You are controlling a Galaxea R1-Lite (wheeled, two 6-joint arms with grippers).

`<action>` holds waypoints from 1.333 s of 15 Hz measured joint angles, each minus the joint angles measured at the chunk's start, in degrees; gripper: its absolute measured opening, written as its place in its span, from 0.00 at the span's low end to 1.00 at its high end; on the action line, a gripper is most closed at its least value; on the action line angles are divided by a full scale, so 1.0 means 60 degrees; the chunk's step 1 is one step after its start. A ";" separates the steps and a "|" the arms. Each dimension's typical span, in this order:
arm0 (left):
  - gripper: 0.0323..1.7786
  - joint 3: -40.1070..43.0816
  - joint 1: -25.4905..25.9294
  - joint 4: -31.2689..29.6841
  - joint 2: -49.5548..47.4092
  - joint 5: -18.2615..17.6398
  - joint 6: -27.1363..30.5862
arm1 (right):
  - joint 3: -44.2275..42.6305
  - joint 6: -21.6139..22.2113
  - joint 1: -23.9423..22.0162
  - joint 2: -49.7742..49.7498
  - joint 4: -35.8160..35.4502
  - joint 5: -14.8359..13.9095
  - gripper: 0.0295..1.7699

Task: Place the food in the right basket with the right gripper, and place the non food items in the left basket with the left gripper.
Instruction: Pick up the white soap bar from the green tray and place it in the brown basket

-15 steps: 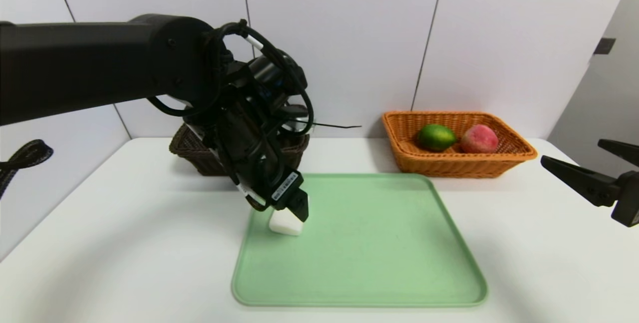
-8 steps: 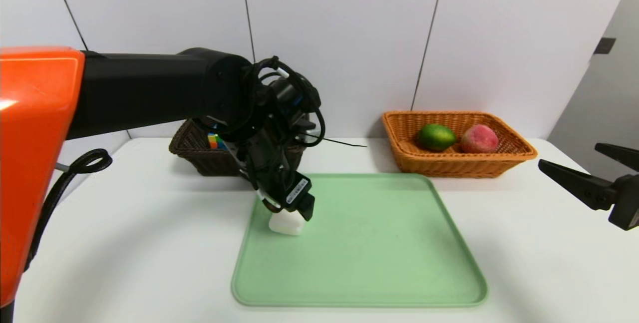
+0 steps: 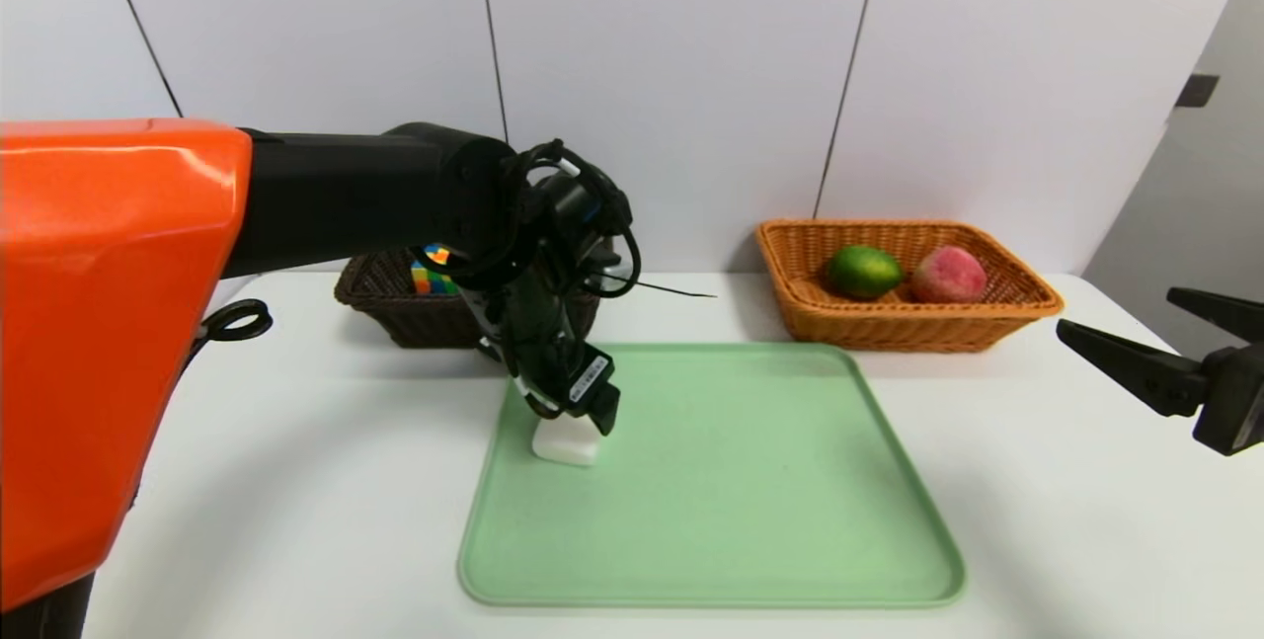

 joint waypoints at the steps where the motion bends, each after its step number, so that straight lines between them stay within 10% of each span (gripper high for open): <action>1: 0.95 -0.0055 -0.0002 0.0000 0.0077 -0.0008 -0.0012 | 0.0000 -0.0004 0.0008 0.0039 -0.0008 0.0004 0.97; 20: 0.95 -0.0242 0.0035 -0.0234 0.0900 0.0014 -0.0008 | -0.0073 0.0026 0.0012 0.0437 -0.0055 0.0000 0.97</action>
